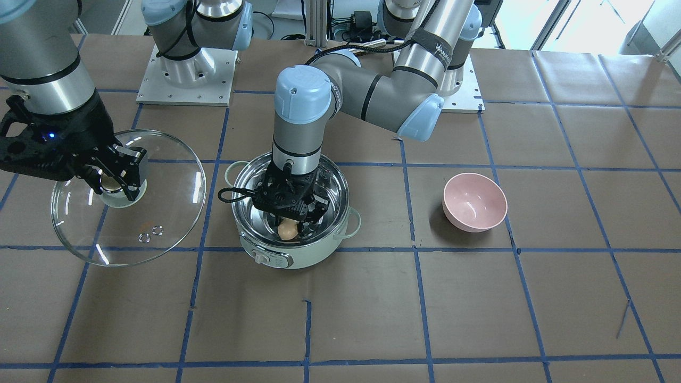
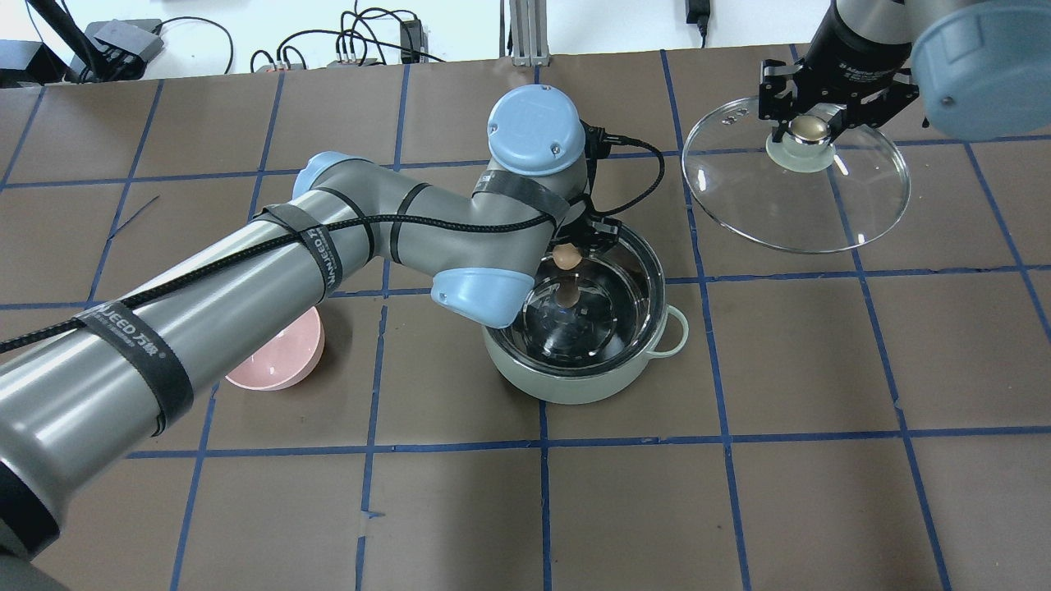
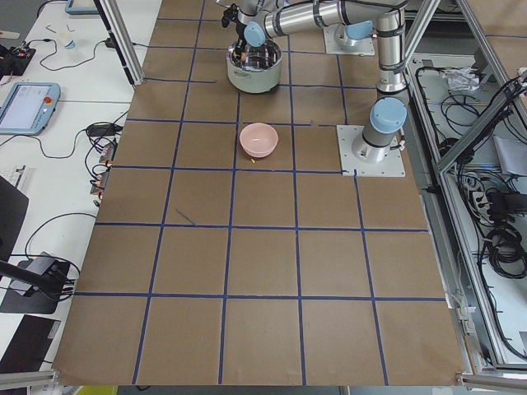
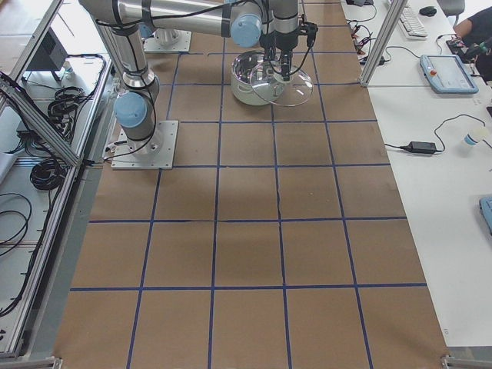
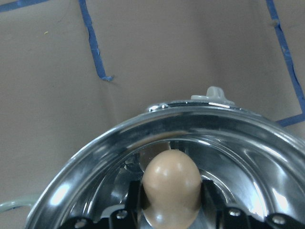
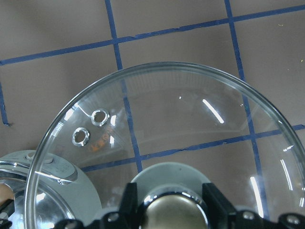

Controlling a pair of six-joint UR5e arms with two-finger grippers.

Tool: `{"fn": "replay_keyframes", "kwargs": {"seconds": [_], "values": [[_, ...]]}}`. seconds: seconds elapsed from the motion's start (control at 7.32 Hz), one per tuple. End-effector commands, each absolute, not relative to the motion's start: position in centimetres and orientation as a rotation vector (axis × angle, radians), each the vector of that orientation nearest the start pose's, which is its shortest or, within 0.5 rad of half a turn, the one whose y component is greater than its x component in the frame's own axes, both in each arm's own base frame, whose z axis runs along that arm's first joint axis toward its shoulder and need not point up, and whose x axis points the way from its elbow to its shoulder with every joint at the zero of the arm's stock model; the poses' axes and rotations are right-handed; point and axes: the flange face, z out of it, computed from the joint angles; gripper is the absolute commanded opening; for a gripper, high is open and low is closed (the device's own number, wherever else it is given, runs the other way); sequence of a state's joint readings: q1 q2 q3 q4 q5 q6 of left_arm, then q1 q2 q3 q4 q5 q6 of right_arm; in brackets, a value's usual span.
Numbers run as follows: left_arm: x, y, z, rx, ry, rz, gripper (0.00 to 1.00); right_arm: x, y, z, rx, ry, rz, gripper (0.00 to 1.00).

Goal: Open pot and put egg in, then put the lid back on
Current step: 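Lower the egg into the pot, open the left gripper and raise it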

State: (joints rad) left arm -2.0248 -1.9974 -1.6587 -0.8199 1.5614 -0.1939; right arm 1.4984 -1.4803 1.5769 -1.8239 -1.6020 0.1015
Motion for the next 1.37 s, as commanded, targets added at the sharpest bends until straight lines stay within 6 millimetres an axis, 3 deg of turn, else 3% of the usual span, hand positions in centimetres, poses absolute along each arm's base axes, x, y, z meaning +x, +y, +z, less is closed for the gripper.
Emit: {"fn": "replay_keyframes", "kwargs": {"seconds": [0.0,0.14,0.27,0.55,0.68,0.96,1.23], "values": [[-39.9,-51.4,29.2,0.423,3.178,-0.385,0.76,9.0,-55.1,46.5,0.279,3.146,-0.248,0.36],[-39.4,-51.6,30.7,0.422,3.175,-0.423,0.79,9.1,-55.0,46.6,0.277,3.146,-0.251,0.35],[-37.7,-52.1,31.9,0.379,3.179,-0.441,0.81,9.1,-55.0,46.6,0.277,3.146,-0.251,0.35],[-31.1,-52.8,35.9,0.268,3.170,-0.327,0.84,9.2,-55.0,46.6,0.277,3.146,-0.251,0.35],[-27.7,-52.2,38.7,0.197,3.168,-0.227,0.86,9.3,-55.0,46.6,0.279,3.145,-0.251,0.35],[-21.9,-50.1,42.7,0.054,3.154,-0.042,0.89,11.6,-54.6,47.0,0.317,3.131,-0.269,0.35],[-15.0,-48.7,46.6,0.142,3.145,0.026,0.92,16.2,-54.3,46.2,0.339,3.114,-0.271,0.32]]}}
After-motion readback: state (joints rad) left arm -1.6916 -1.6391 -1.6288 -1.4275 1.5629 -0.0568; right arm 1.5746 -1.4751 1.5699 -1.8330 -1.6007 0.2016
